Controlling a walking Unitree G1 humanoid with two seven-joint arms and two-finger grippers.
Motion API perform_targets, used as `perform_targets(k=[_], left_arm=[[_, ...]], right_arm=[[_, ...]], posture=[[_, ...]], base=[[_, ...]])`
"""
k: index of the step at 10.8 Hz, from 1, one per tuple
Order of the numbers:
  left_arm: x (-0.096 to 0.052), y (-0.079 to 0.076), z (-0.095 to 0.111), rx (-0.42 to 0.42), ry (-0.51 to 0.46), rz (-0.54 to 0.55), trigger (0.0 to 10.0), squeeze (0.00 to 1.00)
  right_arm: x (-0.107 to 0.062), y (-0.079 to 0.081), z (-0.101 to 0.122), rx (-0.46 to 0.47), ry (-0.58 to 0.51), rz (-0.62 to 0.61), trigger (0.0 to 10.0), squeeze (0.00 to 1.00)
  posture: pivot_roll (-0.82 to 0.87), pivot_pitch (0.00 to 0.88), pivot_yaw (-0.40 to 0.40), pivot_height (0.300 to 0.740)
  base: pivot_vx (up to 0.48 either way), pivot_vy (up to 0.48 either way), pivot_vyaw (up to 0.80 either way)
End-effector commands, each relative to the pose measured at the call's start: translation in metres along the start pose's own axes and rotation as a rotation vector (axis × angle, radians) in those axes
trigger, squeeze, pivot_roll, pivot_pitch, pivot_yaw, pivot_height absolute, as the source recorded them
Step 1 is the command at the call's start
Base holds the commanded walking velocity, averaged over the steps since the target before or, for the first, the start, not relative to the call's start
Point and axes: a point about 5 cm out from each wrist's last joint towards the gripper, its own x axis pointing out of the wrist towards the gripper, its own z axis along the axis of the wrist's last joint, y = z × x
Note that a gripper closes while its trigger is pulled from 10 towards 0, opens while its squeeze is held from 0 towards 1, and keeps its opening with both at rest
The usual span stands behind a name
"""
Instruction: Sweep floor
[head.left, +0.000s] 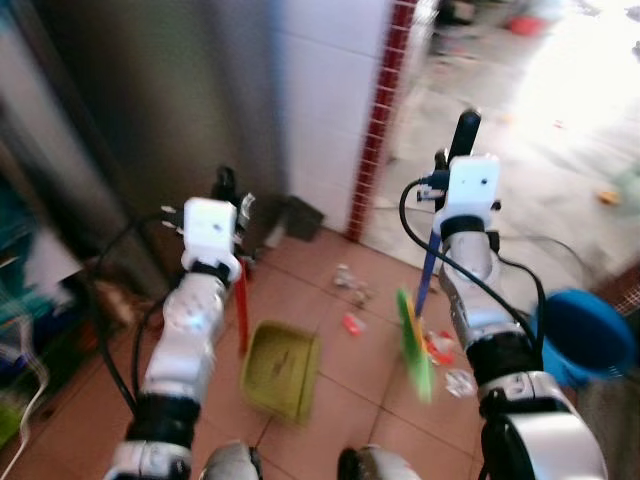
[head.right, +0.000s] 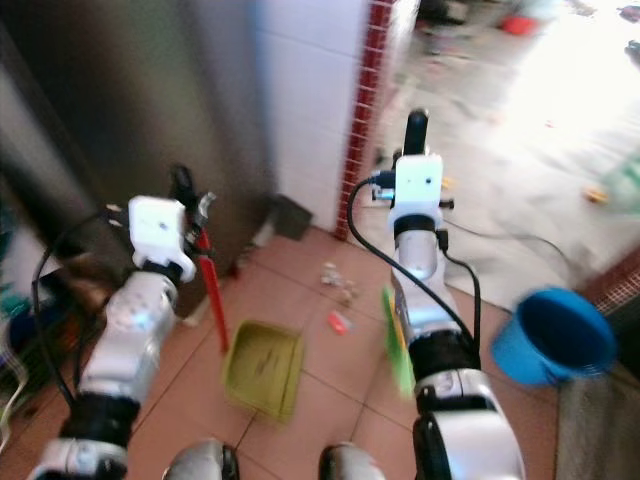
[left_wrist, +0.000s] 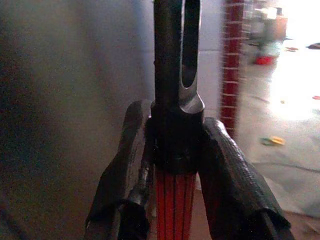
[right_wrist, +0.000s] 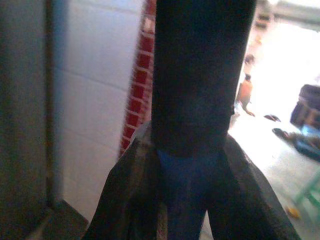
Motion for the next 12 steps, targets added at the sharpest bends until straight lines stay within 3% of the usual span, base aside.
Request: perform_targets(k=[1,3,6,12], left_arm=[[0.001,-0.004,0.016,-0.004,-0.06,-0.025,10.0,0.0],[-0.003,0.001,0.015,-0.017,-0.049,-0.024,10.0,0.0],[-0.009,0.002,0.013,-0.029,-0.032,-0.04,10.0,0.0],[-0.011,-0.001,0.02,-0.06,-0.034,-0.054,10.0,0.0]], right_arm=[[-0.001,0.005,0.009,0.003,-0.032,0.002,10.0,0.0],[-0.01,0.012,0.009,0.017,-0.041,0.024,10.0,0.0],[-0.017,0.007,0.003,0.005,-0.023,0.028,10.0,0.0],[-0.011,0.009,0.022,-0.015,-0.088,0.05,10.0,0.0]], posture=[[-0.01,0.0,-0.039,0.74],[-0.03,0.0,0.012,0.74],[-0.01,0.0,-0.009,0.74],[-0.01,0.0,-0.025,0.74]], base=[[0.0,0.0,-0.8],[0.0,0.0,-0.8],[0.0,0.0,0.0],[0.0,0.0,-0.53]])
